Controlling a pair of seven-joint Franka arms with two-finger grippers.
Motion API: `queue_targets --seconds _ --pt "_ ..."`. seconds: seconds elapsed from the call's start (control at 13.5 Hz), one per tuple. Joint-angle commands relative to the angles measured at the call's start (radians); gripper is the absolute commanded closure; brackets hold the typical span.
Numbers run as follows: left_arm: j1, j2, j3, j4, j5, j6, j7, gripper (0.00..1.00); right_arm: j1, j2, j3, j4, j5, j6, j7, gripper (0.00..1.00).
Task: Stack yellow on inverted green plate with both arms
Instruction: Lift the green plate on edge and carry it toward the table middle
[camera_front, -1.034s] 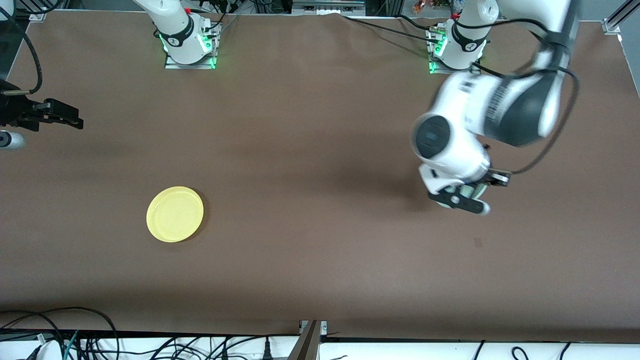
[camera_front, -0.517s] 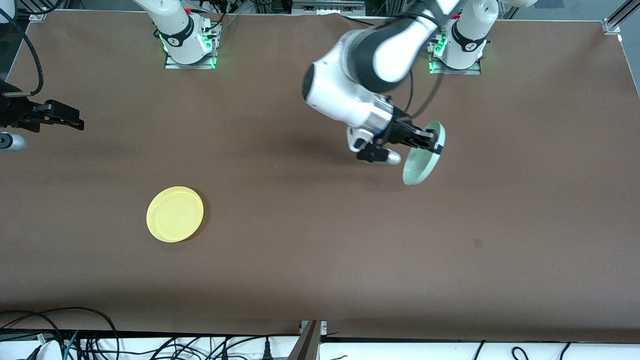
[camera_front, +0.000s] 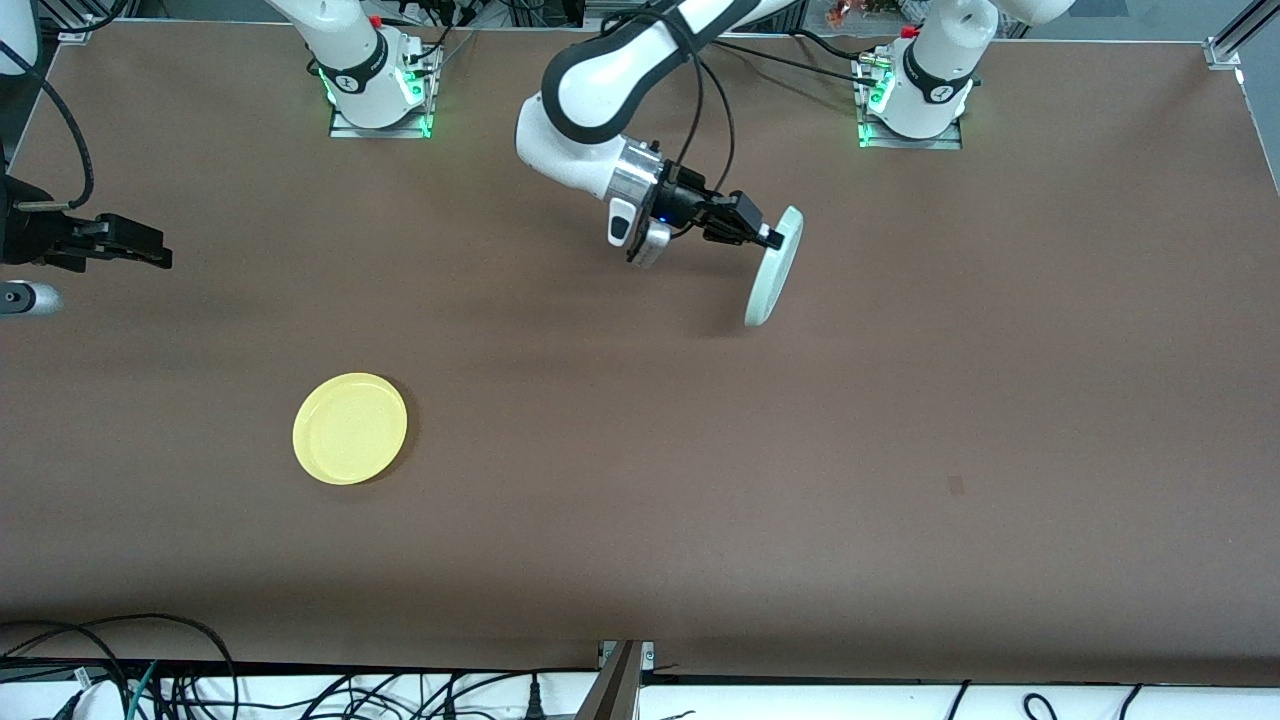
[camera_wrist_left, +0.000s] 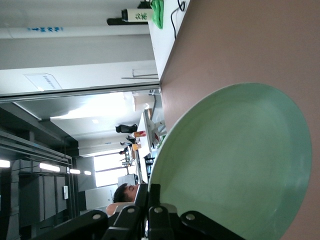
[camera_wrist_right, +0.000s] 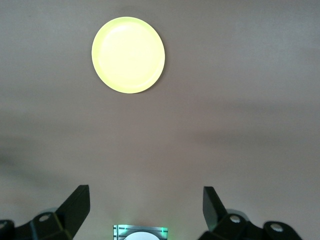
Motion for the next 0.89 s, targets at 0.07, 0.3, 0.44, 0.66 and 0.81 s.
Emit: queue_targets --seconds 0.07,0.3,0.44,0.66,0.81 --pt "-0.201 0.089 0.141 0.039 0.040 -0.023 -0.016 1.00 -0.014 0.010 0.007 0.020 -0.010 -0.007 0.006 0.00" --pt "-0.261 0.141 0.171 0.042 0.038 -0.013 -0.163 1.00 -0.012 0.010 0.007 0.018 -0.010 -0.011 0.005 0.00" --pt "-0.275 0.159 0.169 0.046 0.038 -0.011 -0.206 1.00 -0.012 0.019 0.005 0.018 -0.021 -0.007 0.005 0.00" --pt "-0.316 0.187 0.169 0.048 0.040 0.027 -0.228 1.00 -0.021 0.048 0.003 0.018 -0.038 -0.002 0.005 0.00" --pt "-0.322 0.211 0.168 0.055 0.038 0.053 -0.307 1.00 -0.021 0.077 0.005 0.017 -0.032 0.010 0.005 0.00"
